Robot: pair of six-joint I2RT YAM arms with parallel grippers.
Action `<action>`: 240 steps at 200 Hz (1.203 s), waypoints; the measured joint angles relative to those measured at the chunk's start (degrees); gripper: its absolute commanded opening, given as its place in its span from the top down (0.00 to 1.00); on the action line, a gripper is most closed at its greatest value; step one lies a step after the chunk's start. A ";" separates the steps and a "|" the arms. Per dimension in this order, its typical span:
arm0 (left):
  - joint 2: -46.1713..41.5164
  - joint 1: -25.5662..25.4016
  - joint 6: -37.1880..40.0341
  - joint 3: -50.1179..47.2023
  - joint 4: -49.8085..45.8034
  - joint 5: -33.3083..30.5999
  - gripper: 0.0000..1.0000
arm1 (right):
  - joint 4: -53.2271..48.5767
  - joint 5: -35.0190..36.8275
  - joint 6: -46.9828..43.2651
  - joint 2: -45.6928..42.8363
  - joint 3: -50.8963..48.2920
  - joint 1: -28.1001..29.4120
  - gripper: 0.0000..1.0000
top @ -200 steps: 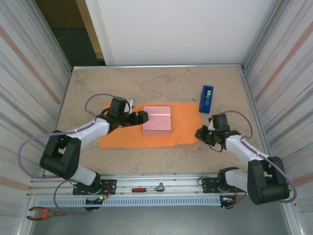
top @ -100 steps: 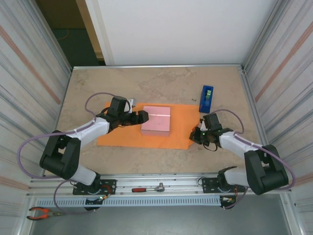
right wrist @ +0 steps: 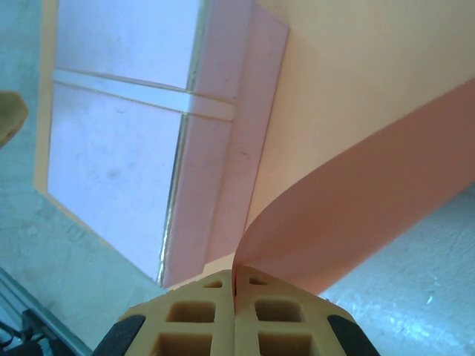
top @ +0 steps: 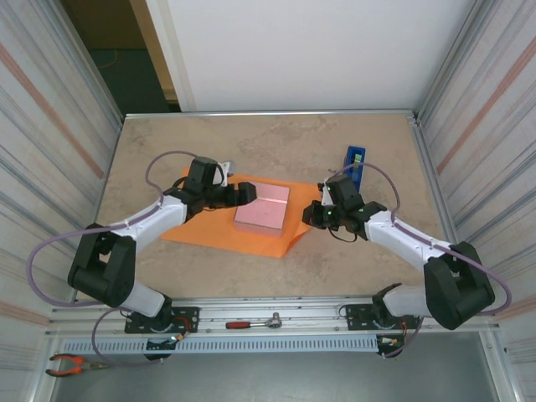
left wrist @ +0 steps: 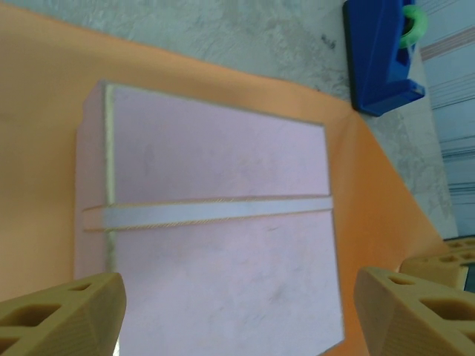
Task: Wrap the gift box in paper
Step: First fold the wrapping paper around the gift box.
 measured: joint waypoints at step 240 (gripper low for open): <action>21.35 -12.63 3.96 33.53 -14.58 3.06 0.21 | 1.53 -3.48 -3.91 -3.45 1.40 8.09 1.00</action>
